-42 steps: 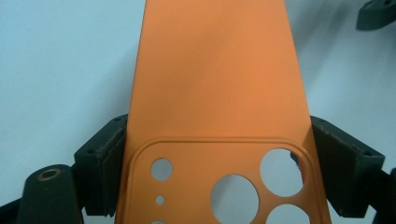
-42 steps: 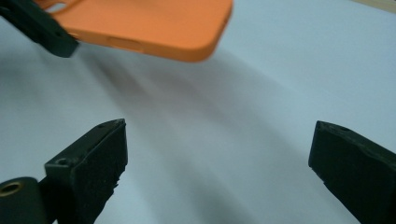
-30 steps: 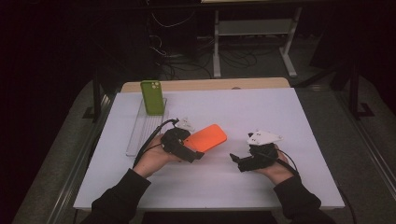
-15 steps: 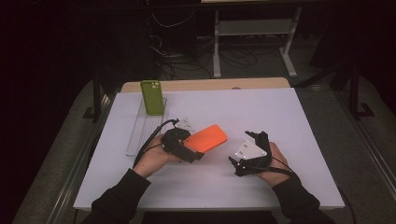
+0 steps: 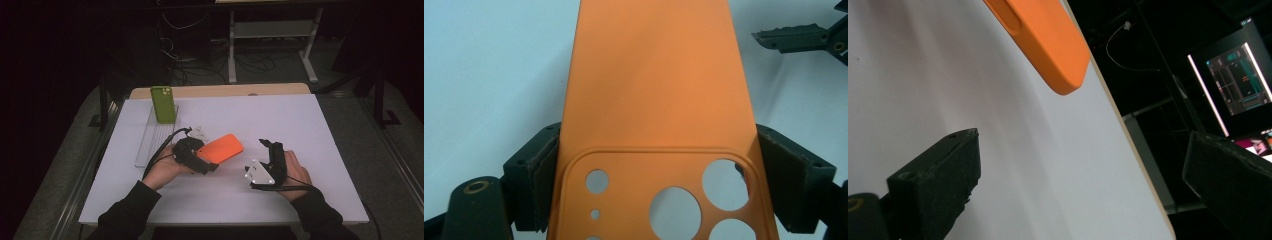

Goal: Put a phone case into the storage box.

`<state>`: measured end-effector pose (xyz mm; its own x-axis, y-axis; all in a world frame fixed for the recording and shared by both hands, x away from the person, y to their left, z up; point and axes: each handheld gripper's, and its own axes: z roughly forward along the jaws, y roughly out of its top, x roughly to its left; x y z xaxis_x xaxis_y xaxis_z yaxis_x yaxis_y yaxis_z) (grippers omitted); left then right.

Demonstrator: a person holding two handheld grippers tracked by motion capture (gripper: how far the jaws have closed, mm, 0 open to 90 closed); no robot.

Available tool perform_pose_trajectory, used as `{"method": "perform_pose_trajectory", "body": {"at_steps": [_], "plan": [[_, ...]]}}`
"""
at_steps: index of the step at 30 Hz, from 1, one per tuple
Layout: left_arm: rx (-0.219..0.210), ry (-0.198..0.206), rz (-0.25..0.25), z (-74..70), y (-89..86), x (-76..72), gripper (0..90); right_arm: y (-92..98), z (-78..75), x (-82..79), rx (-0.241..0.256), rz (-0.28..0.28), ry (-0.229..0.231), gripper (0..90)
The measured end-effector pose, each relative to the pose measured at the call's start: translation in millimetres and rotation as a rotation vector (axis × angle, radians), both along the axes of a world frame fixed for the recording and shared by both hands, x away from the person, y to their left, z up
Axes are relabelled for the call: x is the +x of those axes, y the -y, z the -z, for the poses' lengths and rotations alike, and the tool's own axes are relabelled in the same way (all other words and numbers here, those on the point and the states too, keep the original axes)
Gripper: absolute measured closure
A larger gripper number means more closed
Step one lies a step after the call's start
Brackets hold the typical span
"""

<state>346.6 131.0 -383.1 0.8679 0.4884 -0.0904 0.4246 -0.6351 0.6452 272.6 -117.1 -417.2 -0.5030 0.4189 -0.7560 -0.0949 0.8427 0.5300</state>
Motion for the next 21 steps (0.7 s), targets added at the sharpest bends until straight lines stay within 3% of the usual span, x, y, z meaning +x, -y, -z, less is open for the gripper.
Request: {"method": "perform_pose_trajectory", "body": {"at_steps": [4, 9, 12, 14, 17, 21], "plan": [[0.009, -0.004, 0.006, -0.1, -0.4, 0.1, 15.7, -3.5, 1.0, -2.9, -0.046, -0.013, 0.063, 1.3], [0.019, -0.002, 0.014, -0.3, -0.8, 0.5, 15.6, -10.2, 3.9, -6.3, -0.144, -0.044, 0.158, 1.5], [-0.003, -0.009, -0.002, 1.0, 0.8, -0.9, 15.7, -13.9, 5.9, -7.8, -0.182, -0.047, 0.209, 2.7], [0.005, -0.009, 0.005, 0.7, 0.7, -0.9, 15.7, -16.0, 8.0, -9.6, -0.191, -0.051, 0.21, 3.2], [0.036, -0.007, 0.031, -0.7, -0.5, 0.1, 15.6, -20.0, 9.1, -11.6, -0.217, -0.063, 0.259, 6.1], [0.014, -0.009, 0.022, 0.6, 2.3, -1.4, 15.6, -26.9, 10.3, -14.4, -0.249, -0.096, 0.313, 13.1]]}}
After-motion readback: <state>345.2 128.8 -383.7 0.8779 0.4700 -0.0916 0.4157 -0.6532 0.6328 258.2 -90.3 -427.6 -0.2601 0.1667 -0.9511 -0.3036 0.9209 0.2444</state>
